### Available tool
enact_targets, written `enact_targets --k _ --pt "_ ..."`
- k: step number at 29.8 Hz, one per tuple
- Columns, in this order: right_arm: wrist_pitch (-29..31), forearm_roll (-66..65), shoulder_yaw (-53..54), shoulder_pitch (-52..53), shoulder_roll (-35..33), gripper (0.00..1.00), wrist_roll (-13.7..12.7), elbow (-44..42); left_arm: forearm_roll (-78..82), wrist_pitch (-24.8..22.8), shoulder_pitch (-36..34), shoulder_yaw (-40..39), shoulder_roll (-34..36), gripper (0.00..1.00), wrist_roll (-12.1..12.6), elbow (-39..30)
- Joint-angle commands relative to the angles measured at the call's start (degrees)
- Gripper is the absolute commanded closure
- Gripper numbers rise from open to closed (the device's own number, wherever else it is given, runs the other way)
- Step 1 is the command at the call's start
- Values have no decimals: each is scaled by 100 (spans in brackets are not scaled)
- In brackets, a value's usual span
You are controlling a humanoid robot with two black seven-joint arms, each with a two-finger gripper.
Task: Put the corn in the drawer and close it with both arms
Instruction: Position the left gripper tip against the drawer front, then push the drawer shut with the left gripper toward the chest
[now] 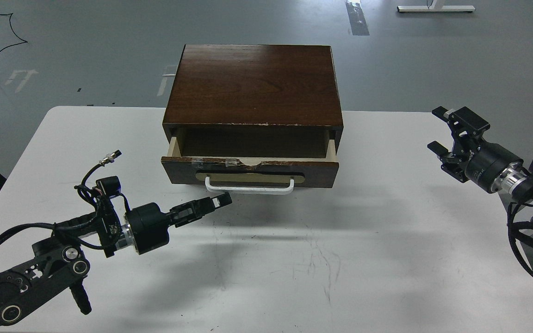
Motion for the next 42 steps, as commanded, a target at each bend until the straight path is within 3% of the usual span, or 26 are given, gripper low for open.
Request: enact_targets --k 1,42 --pt "9 0 0 0 -7 0 0 -2 -26 0 -58 -1 -9 100 0 37" --pt "0 0 8 -44 -25 0 0 7 -351 36 -515 8 -114 100 0 890"
